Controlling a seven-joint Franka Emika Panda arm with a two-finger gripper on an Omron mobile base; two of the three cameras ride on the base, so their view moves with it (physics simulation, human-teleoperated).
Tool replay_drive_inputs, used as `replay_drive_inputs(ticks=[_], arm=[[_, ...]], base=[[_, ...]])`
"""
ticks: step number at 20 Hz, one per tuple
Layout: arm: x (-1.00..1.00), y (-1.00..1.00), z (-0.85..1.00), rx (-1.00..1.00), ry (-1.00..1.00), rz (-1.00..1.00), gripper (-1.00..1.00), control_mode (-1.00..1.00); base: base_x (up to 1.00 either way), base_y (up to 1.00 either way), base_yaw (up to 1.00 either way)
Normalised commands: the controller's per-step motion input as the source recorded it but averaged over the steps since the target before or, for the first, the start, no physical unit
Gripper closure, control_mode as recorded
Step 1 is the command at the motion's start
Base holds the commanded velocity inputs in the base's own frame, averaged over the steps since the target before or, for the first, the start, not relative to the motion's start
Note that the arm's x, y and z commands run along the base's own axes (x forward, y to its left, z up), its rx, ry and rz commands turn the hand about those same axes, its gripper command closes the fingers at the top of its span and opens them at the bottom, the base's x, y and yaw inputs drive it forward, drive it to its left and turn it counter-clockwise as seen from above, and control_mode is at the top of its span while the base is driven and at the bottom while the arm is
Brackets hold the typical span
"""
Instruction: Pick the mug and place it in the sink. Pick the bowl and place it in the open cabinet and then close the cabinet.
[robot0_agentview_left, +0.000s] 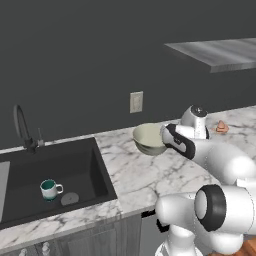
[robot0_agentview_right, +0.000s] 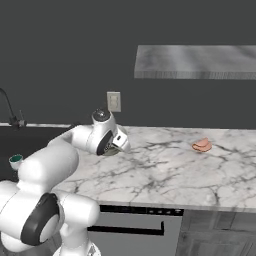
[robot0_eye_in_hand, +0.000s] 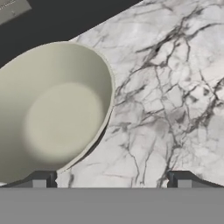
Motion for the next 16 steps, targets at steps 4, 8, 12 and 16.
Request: replay_drive_inputs(ticks=[4, 8, 12, 16], arm=[[0.2, 0.0, -0.21, 0.02, 0.0, 0.0, -1.0, -1.0], [0.16, 0.0, -0.09, 0.0, 0.0, 0.0, -1.0, -1.0], [0.14, 0.0, -0.06, 0.0, 0.0, 0.0, -1.0, -1.0], [0.11, 0.01, -0.12, 0.0, 0.0, 0.0, -1.0, -1.0]], base=[[0.0, 0.0, 0.0], [0.0, 0.0, 0.0], [0.0, 0.0, 0.0], [0.0, 0.0, 0.0]])
